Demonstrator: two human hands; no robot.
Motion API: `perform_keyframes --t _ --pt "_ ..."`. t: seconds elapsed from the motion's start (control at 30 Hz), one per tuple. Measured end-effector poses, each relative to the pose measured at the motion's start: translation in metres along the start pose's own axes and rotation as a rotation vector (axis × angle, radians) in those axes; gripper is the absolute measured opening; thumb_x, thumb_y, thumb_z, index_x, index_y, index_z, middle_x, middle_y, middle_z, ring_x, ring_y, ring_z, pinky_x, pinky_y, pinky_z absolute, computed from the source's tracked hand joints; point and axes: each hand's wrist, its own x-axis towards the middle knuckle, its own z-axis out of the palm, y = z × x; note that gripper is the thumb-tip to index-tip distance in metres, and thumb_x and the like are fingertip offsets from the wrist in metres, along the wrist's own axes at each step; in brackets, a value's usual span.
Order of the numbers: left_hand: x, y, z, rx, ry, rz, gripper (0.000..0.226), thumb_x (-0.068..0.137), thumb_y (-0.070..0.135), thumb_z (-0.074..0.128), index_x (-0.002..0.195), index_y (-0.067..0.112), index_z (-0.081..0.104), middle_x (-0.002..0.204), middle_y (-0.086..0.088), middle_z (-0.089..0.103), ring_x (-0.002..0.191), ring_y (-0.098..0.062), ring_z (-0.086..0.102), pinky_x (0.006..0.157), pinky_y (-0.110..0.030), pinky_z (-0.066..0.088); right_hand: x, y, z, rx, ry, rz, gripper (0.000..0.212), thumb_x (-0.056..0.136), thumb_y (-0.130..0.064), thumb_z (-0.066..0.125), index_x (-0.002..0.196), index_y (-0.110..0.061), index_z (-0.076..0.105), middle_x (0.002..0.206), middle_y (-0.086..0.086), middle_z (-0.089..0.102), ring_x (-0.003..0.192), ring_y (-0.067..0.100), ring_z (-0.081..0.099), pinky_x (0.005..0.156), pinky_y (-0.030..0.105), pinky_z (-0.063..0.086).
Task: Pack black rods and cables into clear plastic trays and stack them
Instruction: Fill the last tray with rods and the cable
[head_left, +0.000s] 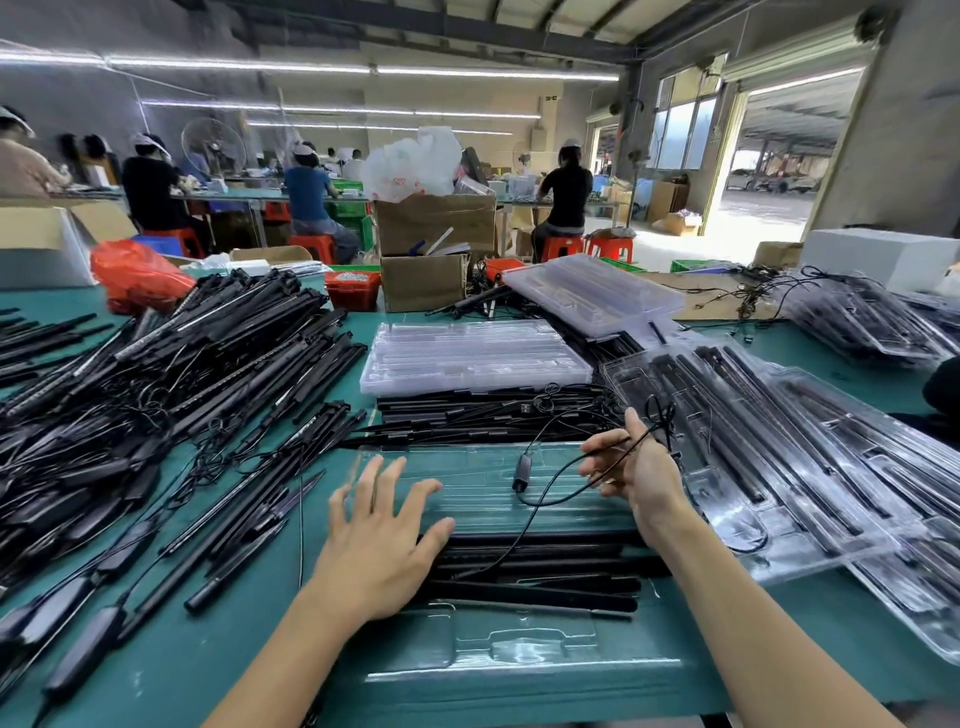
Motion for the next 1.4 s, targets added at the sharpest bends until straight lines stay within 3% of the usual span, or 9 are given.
perform_keyframes --t 0.4,0.6,0.77,0.83,0.93,1.03,1.17,1.27,1.4 --pt "0.001 -0.001 0.006 0.069 0.007 0.015 0.060 0.094 0.071 0.008 0.151 0.052 0.007 0.164 0.002 -0.015 0.146 -0.020 -0.033 0.117 -0.053 -0.015 -0.007 0.004 0.001 0.055 0.022 -0.117 0.063 0.103 -0.053 0.037 0.066 -0.017 0.072 0.067 0.015 0.067 0.049 0.018 0.056 0.043 0.024 0.036" --pt "-0.008 -0.002 0.002 0.005 0.069 0.077 0.076 0.075 0.086 -0.002 0.143 0.057 0.018 0.163 0.007 -0.005 0.145 -0.012 -0.031 0.115 -0.046 -0.016 -0.010 0.002 0.003 0.059 0.013 -0.118 0.060 0.104 -0.050 0.037 0.068 -0.015 0.071 0.065 0.015 0.066 0.048 0.018 0.054 0.042 0.023 0.036" --pt "-0.005 0.000 0.004 0.093 0.073 0.079 0.074 0.072 0.087 -0.007 0.143 0.067 -0.006 0.162 0.002 -0.017 0.144 -0.021 -0.037 0.114 -0.052 -0.021 -0.011 -0.003 0.004 0.070 0.005 -0.114 0.060 0.103 -0.049 0.039 0.065 -0.016 0.073 0.065 0.014 0.066 0.049 0.019 0.055 0.044 0.024 0.035" --pt "-0.006 0.000 0.004 0.067 0.095 0.072 0.075 0.072 0.089 -0.001 0.144 0.067 0.001 0.162 0.002 -0.012 0.146 -0.021 -0.032 0.115 -0.050 -0.018 -0.013 -0.005 0.005 0.064 -0.015 -0.111 0.059 0.102 -0.050 0.040 0.065 -0.018 0.074 0.066 0.013 0.067 0.050 0.019 0.056 0.045 0.024 0.036" --pt "-0.012 0.000 0.001 -0.016 0.197 0.101 0.069 0.073 0.090 0.016 0.131 0.058 0.037 0.150 0.008 0.014 0.146 -0.017 -0.003 0.115 -0.041 -0.005 -0.015 -0.008 0.005 0.072 -0.042 -0.107 0.058 0.102 -0.051 0.041 0.066 -0.019 0.074 0.067 0.013 0.067 0.052 0.020 0.057 0.045 0.024 0.037" --pt "-0.014 -0.001 0.000 -0.135 0.287 0.206 0.051 0.077 0.081 0.039 0.105 0.042 0.057 0.123 0.013 0.035 0.123 -0.013 0.027 0.107 -0.036 0.018 -0.018 -0.010 0.005 0.048 -0.052 -0.121 0.057 0.103 -0.047 0.041 0.067 -0.018 0.074 0.068 0.014 0.067 0.052 0.021 0.057 0.045 0.024 0.037" --pt "-0.013 -0.002 0.000 -0.209 0.329 0.321 0.026 0.086 0.060 0.063 0.088 0.035 0.059 0.095 0.018 0.046 0.097 -0.007 0.037 0.093 -0.032 0.029 -0.020 -0.013 0.007 0.040 -0.085 -0.117 0.055 0.103 -0.047 0.041 0.069 -0.017 0.072 0.068 0.014 0.067 0.049 0.020 0.057 0.042 0.023 0.036" --pt "-0.012 -0.002 0.000 -0.207 0.287 0.338 0.023 0.090 0.059 0.060 0.086 0.036 0.055 0.083 0.021 0.046 0.089 -0.001 0.039 0.089 -0.029 0.029 -0.024 -0.007 0.011 0.060 -0.133 -0.117 0.053 0.102 -0.049 0.041 0.069 -0.020 0.071 0.066 0.013 0.064 0.048 0.019 0.054 0.042 0.024 0.034" --pt "-0.010 -0.003 -0.001 -0.259 0.213 0.307 0.022 0.093 0.056 0.058 0.083 0.041 0.047 0.080 0.023 0.047 0.085 0.008 0.040 0.085 -0.027 0.030 -0.028 0.012 0.014 0.041 -0.148 -0.163 0.046 0.095 -0.049 0.045 0.076 -0.012 0.064 0.065 0.012 0.060 0.050 0.021 0.051 0.045 0.025 0.034"
